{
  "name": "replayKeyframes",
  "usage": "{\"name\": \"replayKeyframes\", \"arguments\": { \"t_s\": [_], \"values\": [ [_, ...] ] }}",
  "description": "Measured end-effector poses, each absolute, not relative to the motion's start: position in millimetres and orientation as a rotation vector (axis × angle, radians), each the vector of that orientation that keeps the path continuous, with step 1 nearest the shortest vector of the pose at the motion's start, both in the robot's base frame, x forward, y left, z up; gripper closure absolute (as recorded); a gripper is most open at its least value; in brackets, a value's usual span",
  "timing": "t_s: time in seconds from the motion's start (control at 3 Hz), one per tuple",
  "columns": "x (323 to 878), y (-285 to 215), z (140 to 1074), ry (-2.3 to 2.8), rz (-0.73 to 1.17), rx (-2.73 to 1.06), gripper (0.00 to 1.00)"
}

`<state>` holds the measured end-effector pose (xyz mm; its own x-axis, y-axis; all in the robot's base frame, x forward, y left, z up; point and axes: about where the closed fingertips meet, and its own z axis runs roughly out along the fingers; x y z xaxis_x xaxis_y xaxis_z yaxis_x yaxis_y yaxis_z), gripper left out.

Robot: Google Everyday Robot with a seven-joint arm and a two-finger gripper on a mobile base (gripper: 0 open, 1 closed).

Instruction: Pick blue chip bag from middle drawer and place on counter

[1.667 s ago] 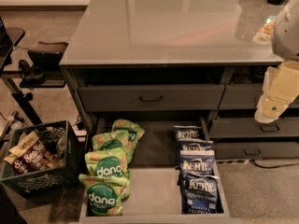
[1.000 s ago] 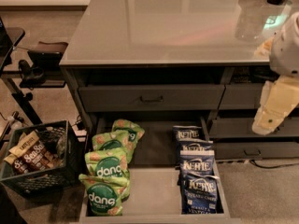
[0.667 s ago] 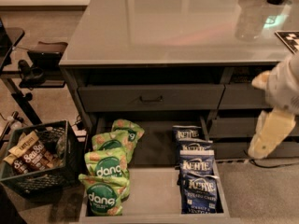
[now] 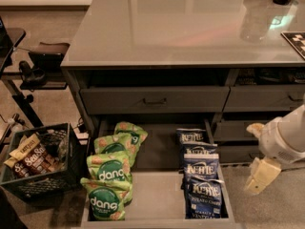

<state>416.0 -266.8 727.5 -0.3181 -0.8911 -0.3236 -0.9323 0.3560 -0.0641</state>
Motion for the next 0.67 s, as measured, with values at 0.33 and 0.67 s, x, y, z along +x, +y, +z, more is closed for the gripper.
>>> {"name": "replayKeyframes", "arguments": {
  "t_s": [0.33,0.67],
  "values": [
    [418.2,-270.7,682.7,2.349,0.274,-1.596,0.0],
    [418.0,-270.5,681.7,2.35,0.276,-1.596,0.0]
  ]
}}
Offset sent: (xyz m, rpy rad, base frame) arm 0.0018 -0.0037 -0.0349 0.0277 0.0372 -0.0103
